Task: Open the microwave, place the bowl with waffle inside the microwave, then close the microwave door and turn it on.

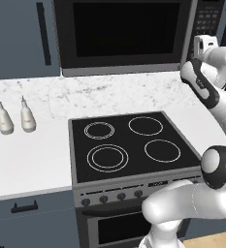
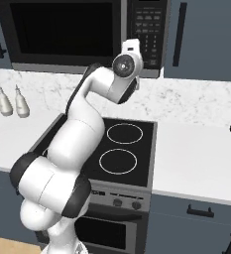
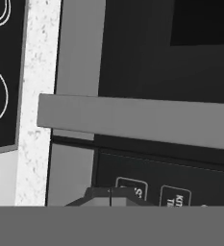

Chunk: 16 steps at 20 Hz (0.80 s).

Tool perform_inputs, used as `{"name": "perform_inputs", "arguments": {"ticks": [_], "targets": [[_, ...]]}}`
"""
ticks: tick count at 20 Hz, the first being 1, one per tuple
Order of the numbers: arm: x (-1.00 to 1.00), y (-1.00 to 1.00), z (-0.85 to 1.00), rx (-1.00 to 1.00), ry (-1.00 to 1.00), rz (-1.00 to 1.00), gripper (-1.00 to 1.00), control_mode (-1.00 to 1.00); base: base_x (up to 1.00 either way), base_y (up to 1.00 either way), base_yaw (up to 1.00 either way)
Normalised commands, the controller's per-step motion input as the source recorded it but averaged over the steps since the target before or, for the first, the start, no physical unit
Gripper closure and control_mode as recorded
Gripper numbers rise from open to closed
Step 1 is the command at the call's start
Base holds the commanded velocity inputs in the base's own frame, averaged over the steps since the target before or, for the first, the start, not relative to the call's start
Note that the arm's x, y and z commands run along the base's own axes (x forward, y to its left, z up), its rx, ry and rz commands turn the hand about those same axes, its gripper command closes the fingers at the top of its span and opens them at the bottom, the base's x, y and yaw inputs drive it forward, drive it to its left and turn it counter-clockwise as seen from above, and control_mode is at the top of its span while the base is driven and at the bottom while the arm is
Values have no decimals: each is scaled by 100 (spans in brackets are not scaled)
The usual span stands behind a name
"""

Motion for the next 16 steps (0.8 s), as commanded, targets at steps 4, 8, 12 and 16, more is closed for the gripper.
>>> {"name": "perform_inputs", "arguments": {"ticks": [4,8,12,16], "targets": [[78,-9,0,0,1,0,100,-100,0,0,0],[63,-16,-13,0,-3,0,100,-100,0,0,0],[28,-20,-50,0,-12,0,100,-100,0,0,0],[-64,-4,-74,2,-26,1,100,-100,0,0,0]]}}
